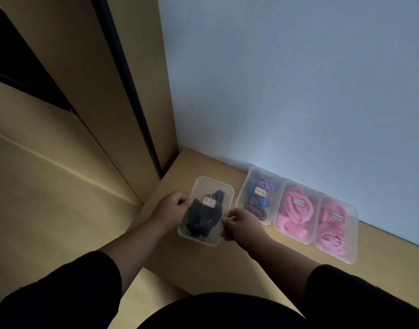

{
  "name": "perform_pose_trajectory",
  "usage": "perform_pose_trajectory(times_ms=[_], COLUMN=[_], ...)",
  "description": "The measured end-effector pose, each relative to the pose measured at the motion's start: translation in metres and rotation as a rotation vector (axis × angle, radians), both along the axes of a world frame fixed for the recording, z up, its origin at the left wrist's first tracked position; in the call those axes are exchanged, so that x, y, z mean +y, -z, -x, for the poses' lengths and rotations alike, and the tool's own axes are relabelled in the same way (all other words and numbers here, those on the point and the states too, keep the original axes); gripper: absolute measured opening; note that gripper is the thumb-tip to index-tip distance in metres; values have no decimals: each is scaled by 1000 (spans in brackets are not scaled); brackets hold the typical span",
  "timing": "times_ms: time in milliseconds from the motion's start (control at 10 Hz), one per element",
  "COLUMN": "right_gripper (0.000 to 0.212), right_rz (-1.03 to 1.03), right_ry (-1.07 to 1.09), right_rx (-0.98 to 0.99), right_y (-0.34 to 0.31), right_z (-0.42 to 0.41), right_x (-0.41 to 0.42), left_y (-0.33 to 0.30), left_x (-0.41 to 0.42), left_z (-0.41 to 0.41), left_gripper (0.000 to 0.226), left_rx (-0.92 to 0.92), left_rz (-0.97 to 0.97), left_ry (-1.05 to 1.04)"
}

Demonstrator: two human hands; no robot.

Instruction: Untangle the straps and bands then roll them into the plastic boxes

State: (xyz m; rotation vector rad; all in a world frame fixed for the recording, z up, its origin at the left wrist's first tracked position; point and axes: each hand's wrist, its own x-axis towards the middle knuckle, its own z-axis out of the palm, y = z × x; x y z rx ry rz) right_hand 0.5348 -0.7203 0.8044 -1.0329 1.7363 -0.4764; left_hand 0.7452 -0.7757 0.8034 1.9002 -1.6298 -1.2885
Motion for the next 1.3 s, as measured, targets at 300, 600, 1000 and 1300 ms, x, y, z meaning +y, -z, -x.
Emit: perform_pose_trajectory(times_ms=[300, 600, 1000, 1300], right_gripper=[23, 14, 21, 37], right_rz=[113, 39, 48, 172], right_ry=[-44, -88, -14, 50], right_rx=[364, 484, 514, 438], right_y=[1, 4, 0, -23], right_z=[-12, 3, -2, 2], right_x=[-58, -93, -91, -66], left_y=[4, 19, 30, 6], left_x=[-74, -115, -128, -102], left_z=[16, 40, 44, 49], left_gripper=[18, 21, 26, 31], left_rx=[-94, -52, -43, -121], left_rz=[68, 38, 18, 166], left_ry=[56, 116, 71, 230])
